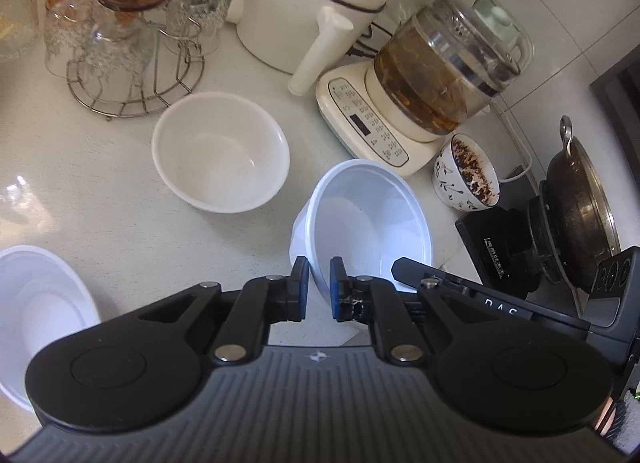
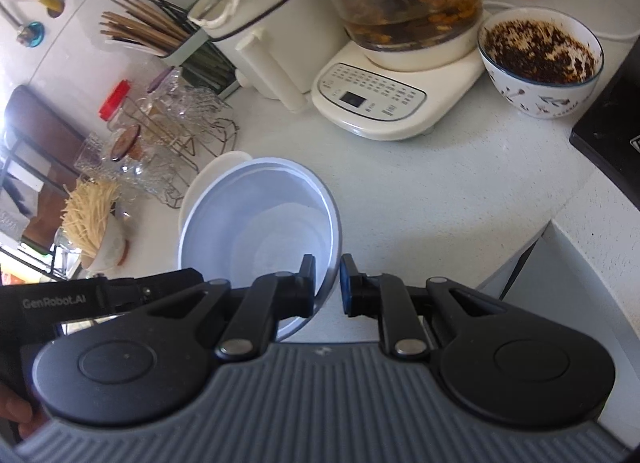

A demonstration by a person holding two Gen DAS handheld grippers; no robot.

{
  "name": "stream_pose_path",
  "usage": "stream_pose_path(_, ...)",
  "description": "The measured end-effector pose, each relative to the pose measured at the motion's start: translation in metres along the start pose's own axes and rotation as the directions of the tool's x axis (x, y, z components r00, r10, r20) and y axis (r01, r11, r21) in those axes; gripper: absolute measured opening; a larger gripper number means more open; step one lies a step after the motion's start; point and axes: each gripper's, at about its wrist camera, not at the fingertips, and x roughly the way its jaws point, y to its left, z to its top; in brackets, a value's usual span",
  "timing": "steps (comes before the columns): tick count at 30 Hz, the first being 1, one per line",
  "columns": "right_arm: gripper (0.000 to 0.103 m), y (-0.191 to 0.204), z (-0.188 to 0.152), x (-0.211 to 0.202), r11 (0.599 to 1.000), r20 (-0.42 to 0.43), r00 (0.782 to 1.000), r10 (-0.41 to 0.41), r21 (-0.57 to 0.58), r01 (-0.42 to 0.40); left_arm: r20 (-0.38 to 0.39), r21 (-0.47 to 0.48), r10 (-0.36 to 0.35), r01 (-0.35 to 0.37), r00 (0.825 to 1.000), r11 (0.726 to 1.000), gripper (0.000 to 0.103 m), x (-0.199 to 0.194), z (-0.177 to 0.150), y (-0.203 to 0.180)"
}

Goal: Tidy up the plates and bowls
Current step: 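Lift the second plastic bowl with both grippers and lower it into the first bowl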

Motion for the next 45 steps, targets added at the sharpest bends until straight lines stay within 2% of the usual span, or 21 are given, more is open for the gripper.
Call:
stream_pose_path(2,0.015,0.006,0.000,0.000,1.000,0.009,1.000,0.003,-0.017,-0.003,0.009,0.008,-0.014,0.014,1.000,1.000,0.013,-0.008,-0.002,0.002)
stream_pose_path(9,0.015,0.028,-0.001,0.002,0.998,-0.002,1.000,0.012,-0.062,-0.012,0.049,0.015,0.003,-0.004,0.999,1.000,0.013,-0.036,-0.009,0.013)
stream_pose_path(16,0.015,0.064,-0.006,0.008,0.991,-0.003,1.000,0.022,-0.135,-0.022,0.086,-0.044,0.024,-0.020,0.996,0.999,0.013,-0.065,-0.016,0.040)
stream_pose_path(28,0.015,0.122,-0.008,0.008,0.975,-0.005,0.996,0.090,-0.203,-0.089,0.169,-0.126,0.053,-0.031,0.984,0.991,0.013,-0.118,-0.025,0.081)
stream_pose_path(37,0.015,0.166,-0.018,0.023,0.951,-0.051,0.991,0.120,-0.281,-0.129,0.186,-0.193,0.100,-0.063,0.977,0.979,0.013,-0.145,-0.039,0.117)
stream_pose_path(45,0.015,0.182,-0.041,0.039,0.944,-0.112,0.990,0.088,-0.308,-0.118,0.150,-0.261,0.124,-0.082,0.981,0.962,0.013,-0.142,-0.060,0.146)
